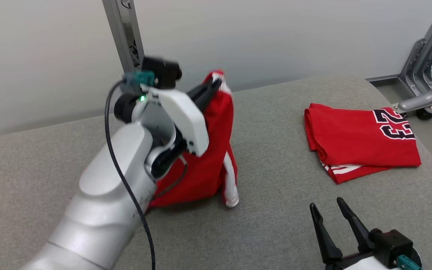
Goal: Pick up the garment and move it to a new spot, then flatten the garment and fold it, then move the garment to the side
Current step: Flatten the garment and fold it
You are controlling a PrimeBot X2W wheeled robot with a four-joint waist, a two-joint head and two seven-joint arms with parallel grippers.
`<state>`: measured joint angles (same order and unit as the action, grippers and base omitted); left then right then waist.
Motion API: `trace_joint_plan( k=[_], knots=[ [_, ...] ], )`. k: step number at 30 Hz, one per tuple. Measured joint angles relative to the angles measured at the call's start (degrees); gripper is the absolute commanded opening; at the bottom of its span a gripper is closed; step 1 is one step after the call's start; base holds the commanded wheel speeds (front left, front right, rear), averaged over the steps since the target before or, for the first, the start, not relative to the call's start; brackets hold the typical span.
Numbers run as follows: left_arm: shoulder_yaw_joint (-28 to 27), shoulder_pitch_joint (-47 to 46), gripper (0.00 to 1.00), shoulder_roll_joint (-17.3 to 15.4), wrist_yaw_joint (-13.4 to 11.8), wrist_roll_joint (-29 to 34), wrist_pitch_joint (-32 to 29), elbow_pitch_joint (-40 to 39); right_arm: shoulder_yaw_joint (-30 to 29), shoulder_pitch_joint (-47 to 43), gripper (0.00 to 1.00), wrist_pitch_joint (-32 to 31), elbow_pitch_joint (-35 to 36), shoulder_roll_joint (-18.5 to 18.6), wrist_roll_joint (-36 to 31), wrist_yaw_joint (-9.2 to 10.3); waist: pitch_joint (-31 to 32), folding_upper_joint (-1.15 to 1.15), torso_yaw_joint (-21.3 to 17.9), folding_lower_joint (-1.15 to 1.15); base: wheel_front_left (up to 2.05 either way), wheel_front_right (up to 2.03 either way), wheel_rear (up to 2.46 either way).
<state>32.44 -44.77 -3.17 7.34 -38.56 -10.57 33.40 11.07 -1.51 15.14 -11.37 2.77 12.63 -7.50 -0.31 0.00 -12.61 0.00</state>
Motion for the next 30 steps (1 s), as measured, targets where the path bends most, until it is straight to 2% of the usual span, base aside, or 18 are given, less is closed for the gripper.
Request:
trace_joint_plan(
  k=[6, 10, 12, 16, 20, 22, 26, 30],
  knots=[
    [-1.2, -6.3, 0.00, 0.2, -0.9, -4.0, -2.9, -3.1, -0.2, -0.9, 1.00, 0.0, 0.0, 0.0, 0.0, 0.00, 1.5, 0.00, -0.5, 0.00, 0.00, 0.00, 0.00],
    [-0.8, -7.7, 0.00, 0.3, -2.6, -7.2, -5.4, -5.3, -0.9, -1.7, 1.00, 0.0, 0.0, 0.0, 0.0, 0.00, 2.4, 0.00, -0.3, 0.00, 0.00, 0.00, 0.00],
    [-0.1, -7.2, 0.00, 0.3, -3.4, -9.3, -7.1, -6.7, -0.9, -1.7, 1.00, 0.0, 0.1, 0.0, 0.0, 0.00, 2.7, 0.00, -0.1, 0.00, 0.00, 0.00, 0.00],
    [1.8, -0.3, 0.00, -0.1, -3.1, -12.4, -10.3, -10.7, -1.2, -1.8, 1.00, 0.0, 0.6, 0.0, 0.5, 0.00, 3.1, 0.00, 0.3, 0.00, 0.00, 0.00, 0.00],
    [3.4, 10.8, 0.00, -4.8, -3.0, -14.0, -12.2, -16.1, -1.9, -2.9, 1.00, 0.0, 1.1, 0.0, 0.5, 0.00, 3.1, 0.00, 1.3, 0.00, 0.00, 0.00, 0.00],
    [3.4, 16.3, 0.00, -7.5, -3.8, -14.8, -12.3, -18.8, -2.6, -3.3, 1.00, 0.0, 1.3, 0.0, 0.5, 0.00, 2.9, 0.00, 1.9, 0.00, 0.00, 0.00, 0.00],
    [3.1, 24.6, 0.00, -14.0, -4.0, -13.3, -9.8, -24.1, -3.3, -3.8, 1.00, 0.0, 1.5, 0.0, 0.5, 0.00, 2.4, 0.00, 3.5, 0.00, 0.00, 0.00, 0.00],
    [3.0, 29.0, 0.00, -19.9, -2.3, -10.7, -6.3, -26.5, -3.2, -3.7, 1.00, 0.0, 1.5, 0.0, 0.6, 0.00, 1.7, 0.00, 5.5, 0.00, 0.00, 0.00, 0.00]
  ],
)
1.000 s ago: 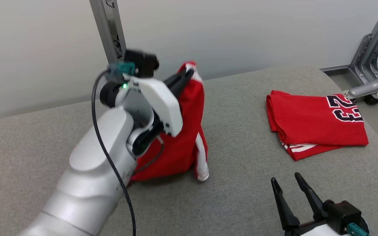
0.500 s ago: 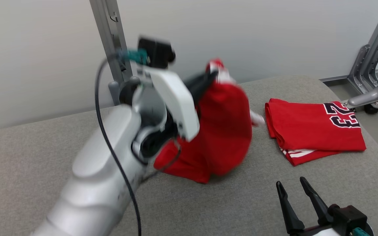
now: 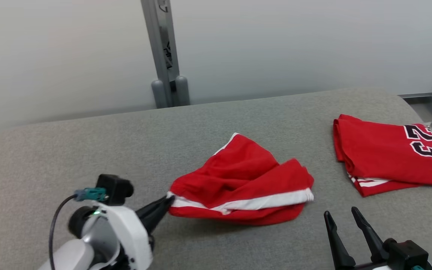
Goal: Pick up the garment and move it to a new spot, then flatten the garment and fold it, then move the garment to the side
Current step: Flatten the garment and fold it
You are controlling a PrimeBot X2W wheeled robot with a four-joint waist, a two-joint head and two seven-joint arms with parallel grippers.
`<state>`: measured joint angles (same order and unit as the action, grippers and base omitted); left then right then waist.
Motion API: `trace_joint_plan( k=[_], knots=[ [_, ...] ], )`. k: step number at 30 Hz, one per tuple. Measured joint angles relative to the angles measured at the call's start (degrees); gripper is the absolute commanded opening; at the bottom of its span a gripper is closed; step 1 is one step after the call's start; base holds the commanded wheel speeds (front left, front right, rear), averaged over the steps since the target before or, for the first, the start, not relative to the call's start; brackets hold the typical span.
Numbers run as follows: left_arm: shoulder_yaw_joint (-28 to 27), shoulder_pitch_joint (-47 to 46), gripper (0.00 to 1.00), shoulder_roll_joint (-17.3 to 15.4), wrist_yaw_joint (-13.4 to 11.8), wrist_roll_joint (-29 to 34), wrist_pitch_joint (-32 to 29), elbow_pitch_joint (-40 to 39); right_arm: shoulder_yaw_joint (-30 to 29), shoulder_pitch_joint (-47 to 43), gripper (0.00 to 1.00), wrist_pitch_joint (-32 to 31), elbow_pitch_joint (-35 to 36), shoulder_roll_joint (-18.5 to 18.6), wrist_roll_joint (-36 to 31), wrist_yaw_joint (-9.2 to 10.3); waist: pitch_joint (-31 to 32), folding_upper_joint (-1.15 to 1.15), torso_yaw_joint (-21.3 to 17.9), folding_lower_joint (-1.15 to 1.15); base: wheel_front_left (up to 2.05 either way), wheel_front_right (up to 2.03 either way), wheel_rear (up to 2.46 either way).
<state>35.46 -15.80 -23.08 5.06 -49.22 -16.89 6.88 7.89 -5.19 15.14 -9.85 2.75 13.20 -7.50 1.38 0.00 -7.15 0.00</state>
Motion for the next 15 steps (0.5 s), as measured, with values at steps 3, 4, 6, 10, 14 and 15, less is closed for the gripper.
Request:
trace_joint_plan(
  k=[3, 4, 6, 10, 14, 15],
  knots=[
    [0.6, 0.5, 0.00, -4.1, 1.0, 3.8, 3.0, 0.7, 0.4, 0.3, 1.00, 0.0, -0.1, 0.0, 0.0, 0.00, -0.4, 0.00, 1.6, 0.00, 0.00, 0.00, 0.00],
    [1.0, 0.5, 0.00, -5.3, 1.4, 4.6, 4.7, 2.0, 0.8, 0.6, 1.00, 0.0, -0.3, 0.0, 0.0, 0.00, -0.6, 0.00, 2.5, 0.00, 0.00, 0.00, 0.00],
    [1.4, 0.5, 0.00, -5.5, 1.8, 4.4, 6.5, 3.6, 0.9, 1.0, 1.00, 0.0, -0.6, 0.0, 0.0, 0.00, -0.7, 0.00, 3.3, 0.00, 0.00, 0.00, 0.00],
    [0.5, 0.6, 0.00, -5.0, 2.0, 1.3, 9.0, 8.4, 1.5, 1.3, 1.00, 0.0, -1.3, 0.0, 0.0, 0.00, -0.6, 0.00, 3.9, 0.00, 0.00, 0.00, 0.00],
    [-0.5, 1.2, 1.00, -4.1, 2.0, -1.1, 10.6, 11.0, 1.8, 1.6, 1.00, 0.0, -1.7, 0.0, 0.0, 0.00, -0.4, 0.00, 3.8, 0.00, 0.00, 0.00, 0.00],
    [-1.4, 1.9, 1.00, -3.3, 2.0, -2.2, 12.3, 12.4, 2.0, 1.6, 1.00, 0.0, -2.0, 0.0, 0.0, 0.00, -0.2, 0.00, 3.6, 0.00, 0.00, 0.00, 0.00]
  ],
)
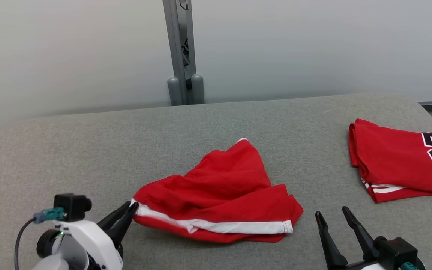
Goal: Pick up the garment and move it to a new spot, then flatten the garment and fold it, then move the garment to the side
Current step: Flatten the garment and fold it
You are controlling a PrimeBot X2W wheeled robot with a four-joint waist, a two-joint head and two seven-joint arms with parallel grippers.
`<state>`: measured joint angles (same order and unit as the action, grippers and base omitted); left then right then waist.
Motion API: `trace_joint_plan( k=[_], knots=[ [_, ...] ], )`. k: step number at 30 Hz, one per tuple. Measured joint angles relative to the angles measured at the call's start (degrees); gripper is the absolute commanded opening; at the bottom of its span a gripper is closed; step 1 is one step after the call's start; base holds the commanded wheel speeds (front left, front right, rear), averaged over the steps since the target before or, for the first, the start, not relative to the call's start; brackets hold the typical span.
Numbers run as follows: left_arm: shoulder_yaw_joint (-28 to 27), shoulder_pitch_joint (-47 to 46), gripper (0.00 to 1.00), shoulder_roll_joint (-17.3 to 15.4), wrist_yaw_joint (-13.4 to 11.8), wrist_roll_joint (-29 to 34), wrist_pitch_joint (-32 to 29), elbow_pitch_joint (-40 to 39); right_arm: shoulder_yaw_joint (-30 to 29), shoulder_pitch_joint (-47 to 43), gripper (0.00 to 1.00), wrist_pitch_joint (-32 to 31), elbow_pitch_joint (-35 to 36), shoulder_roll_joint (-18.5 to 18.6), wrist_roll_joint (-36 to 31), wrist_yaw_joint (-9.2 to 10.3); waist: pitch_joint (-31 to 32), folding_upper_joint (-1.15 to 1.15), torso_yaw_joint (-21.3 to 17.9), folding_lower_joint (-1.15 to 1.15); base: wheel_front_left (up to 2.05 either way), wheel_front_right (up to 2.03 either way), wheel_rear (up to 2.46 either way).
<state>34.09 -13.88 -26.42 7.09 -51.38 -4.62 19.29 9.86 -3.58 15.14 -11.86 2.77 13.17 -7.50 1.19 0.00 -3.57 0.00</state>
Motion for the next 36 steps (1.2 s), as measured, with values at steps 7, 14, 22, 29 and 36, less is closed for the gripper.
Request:
trace_joint_plan(
  k=[7, 14, 22, 29, 36],
  knots=[
    [-3.7, 4.6, 1.00, 2.2, -3.5, -1.6, 8.3, 1.3, 0.0, -0.4, 1.00, 0.0, -0.2, 0.0, 0.1, 0.00, 1.3, 0.00, -0.7, 0.00, 0.00, 0.00, 0.00],
    [-8.3, 9.9, 1.00, 5.4, -9.8, 1.6, 18.8, -2.5, -0.3, -1.6, 1.00, 0.0, 0.2, 0.0, 0.4, 0.00, 2.6, 0.00, 0.3, 0.00, 0.00, 0.00, 0.00],
    [-20.8, 17.5, 1.00, 12.2, -13.3, 15.2, 19.6, -11.9, -0.2, -3.5, 1.00, 0.0, 0.1, 0.0, 0.0, 0.00, 3.9, 0.00, 2.2, 0.00, 0.00, 0.00, 0.00],
    [-26.4, 25.0, 1.00, 18.5, -10.6, 28.8, 19.6, -15.2, 0.2, -5.5, 1.00, 0.0, 0.1, 0.0, -0.5, 0.00, 5.1, 0.00, 2.6, 0.00, 0.00, 0.00, 0.00],
    [-29.0, 29.2, 1.00, 21.8, -7.7, 36.8, 19.6, -14.6, 0.1, -7.8, 1.00, 0.0, 0.4, 0.0, -1.6, 0.00, 6.5, 0.00, 2.7, 0.00, 0.00, 0.00, 0.00]
  ],
)
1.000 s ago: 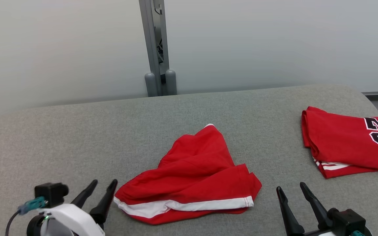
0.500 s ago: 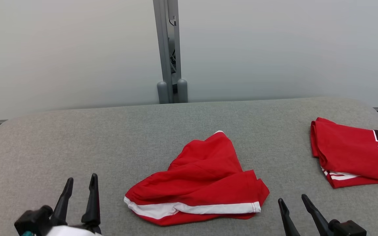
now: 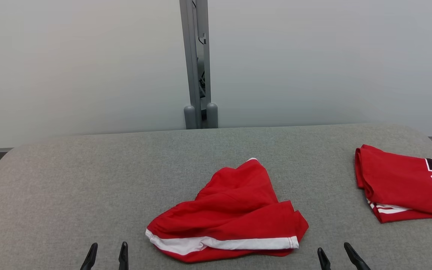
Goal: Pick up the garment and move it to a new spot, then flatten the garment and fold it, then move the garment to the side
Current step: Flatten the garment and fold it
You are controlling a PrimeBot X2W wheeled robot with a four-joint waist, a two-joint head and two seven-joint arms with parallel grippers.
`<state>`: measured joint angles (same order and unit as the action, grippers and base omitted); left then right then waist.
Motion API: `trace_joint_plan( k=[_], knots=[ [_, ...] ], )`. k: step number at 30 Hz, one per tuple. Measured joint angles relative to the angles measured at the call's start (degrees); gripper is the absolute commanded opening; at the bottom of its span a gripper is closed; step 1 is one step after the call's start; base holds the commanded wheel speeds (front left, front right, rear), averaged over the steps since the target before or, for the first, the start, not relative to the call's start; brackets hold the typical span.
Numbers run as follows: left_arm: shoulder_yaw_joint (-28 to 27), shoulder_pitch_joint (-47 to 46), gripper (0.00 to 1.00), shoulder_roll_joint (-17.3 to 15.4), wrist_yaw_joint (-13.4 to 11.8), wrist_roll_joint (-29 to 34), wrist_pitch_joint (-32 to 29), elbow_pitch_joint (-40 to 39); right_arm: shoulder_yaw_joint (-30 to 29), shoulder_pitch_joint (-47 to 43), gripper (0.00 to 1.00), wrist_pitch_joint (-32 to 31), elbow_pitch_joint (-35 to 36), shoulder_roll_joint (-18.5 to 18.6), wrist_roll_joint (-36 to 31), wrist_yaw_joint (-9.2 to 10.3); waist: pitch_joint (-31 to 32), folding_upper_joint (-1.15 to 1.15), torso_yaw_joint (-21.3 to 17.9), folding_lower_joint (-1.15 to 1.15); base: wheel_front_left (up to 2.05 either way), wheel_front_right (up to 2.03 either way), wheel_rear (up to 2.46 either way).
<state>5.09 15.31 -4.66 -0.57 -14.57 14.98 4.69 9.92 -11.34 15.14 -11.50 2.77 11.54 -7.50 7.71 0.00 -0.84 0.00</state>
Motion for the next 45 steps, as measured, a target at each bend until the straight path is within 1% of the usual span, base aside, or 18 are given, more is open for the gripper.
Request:
trace_joint_plan(
  k=[4, 15, 19, 23, 26, 29, 30, 33, 38, 39, 40, 41, 43, 44, 45],
  knots=[
    [-1.0, 0.8, 1.00, 0.8, 0.5, 2.6, 0.0, 0.4, 0.0, -0.7, 1.00, 0.0, 0.1, 0.0, -0.2, 0.00, 0.7, 0.00, 0.0, 0.00, 0.00, 0.00, 0.00],
    [-2.2, 1.4, 1.00, 1.7, 2.3, 4.5, 0.0, 1.5, 0.1, -1.0, 1.00, 0.0, 0.4, 0.0, -0.7, 0.00, 1.1, 0.00, 0.1, 0.00, 0.00, 0.00, 0.00],
    [-2.0, 1.3, 1.00, 1.8, 4.0, 4.4, 0.0, 3.6, 0.1, -1.0, 1.00, 0.0, 0.3, 0.0, -0.7, 0.00, 0.8, 0.00, 0.1, 0.00, 0.00, 0.00, 0.00],
    [-0.7, -0.9, 1.00, 1.5, 6.2, 4.5, 0.0, 8.0, 0.2, -0.9, 1.00, 0.0, 0.0, 0.0, -0.7, 0.00, 0.1, 0.00, 0.2, 0.00, 0.00, 0.00, 0.00],
    [1.2, -4.7, 1.00, -0.4, 7.1, 4.9, 0.0, 13.1, 0.5, -0.4, 1.00, 0.0, -0.1, 0.0, -0.9, 0.00, -0.8, 0.00, 0.3, 0.00, 0.00, 0.00, 0.00],
    [3.5, -9.9, 1.00, -2.2, 7.6, 5.0, 0.0, 18.7, 0.7, 0.7, 1.00, 0.0, -0.2, 0.0, -1.4, 0.00, -2.0, 0.00, 0.3, 0.00, 0.00, 0.00, 0.00],
    [5.0, -13.4, 1.00, -3.5, 7.8, 4.8, -0.4, 21.7, 1.0, 1.3, 1.00, 0.0, -0.4, 0.0, -1.6, 0.00, -2.8, 0.00, 0.2, 0.00, 0.00, 0.00, 0.00],
    [8.4, -18.1, 1.00, -5.4, 7.8, 3.2, -1.9, 25.4, 1.2, 2.2, 1.00, 0.0, -0.5, 0.0, -1.9, 0.00, -3.9, 0.00, 0.0, 0.00, 0.00, 0.00, 0.00],
    [17.8, -23.5, 1.00, -9.0, 8.0, -4.0, -6.1, 29.4, 2.0, 3.2, 1.00, 0.0, -0.7, 0.0, -2.1, 0.00, -5.4, 0.00, -0.9, 0.00, 0.00, 0.00, 0.00],
    [20.3, -25.2, 1.00, -11.0, 8.0, -6.3, -6.4, 30.3, 2.1, 3.6, 1.00, 0.0, -0.8, 0.0, -2.5, 0.00, -5.9, 0.00, -1.4, 0.00, 0.00, 0.00, 0.00],
    [21.2, -26.1, 1.00, -11.9, 8.0, -7.2, -6.5, 30.8, 1.9, 3.8, 1.00, 0.0, -0.8, 0.0, -2.6, 0.00, -6.1, 0.00, -1.7, 0.00, 0.00, 0.00, 0.00],
    [23.2, -27.6, 1.00, -13.1, 8.0, -9.1, -7.1, 31.7, 1.7, 3.9, 1.00, 0.0, -0.8, 0.0, -2.6, 0.00, -6.6, 0.00, -2.1, 0.00, 0.00, 0.00, 0.00],
    [25.4, -28.6, 0.94, -13.6, 8.0, -10.5, -7.5, 32.6, 1.6, 4.0, 1.00, 0.0, -0.8, 0.0, -2.7, 0.00, -7.0, 0.00, -2.5, 0.00, 0.00, 0.00, 0.00],
    [25.4, -28.6, 0.91, -13.6, 8.0, -10.5, -7.5, 32.6, 1.6, 4.0, 1.00, 0.0, -0.8, 0.0, -2.7, 0.00, -7.0, 0.00, -2.5, 0.00, 0.00, 0.00, 0.00],
    [27.8, -29.6, 0.83, -14.4, 8.0, -12.0, -8.2, 33.1, 1.7, 4.2, 1.00, 0.0, -0.7, 0.0, -3.0, 0.00, -7.4, 0.00, -2.9, 0.00, 0.00, 0.00, 0.00]
  ],
)
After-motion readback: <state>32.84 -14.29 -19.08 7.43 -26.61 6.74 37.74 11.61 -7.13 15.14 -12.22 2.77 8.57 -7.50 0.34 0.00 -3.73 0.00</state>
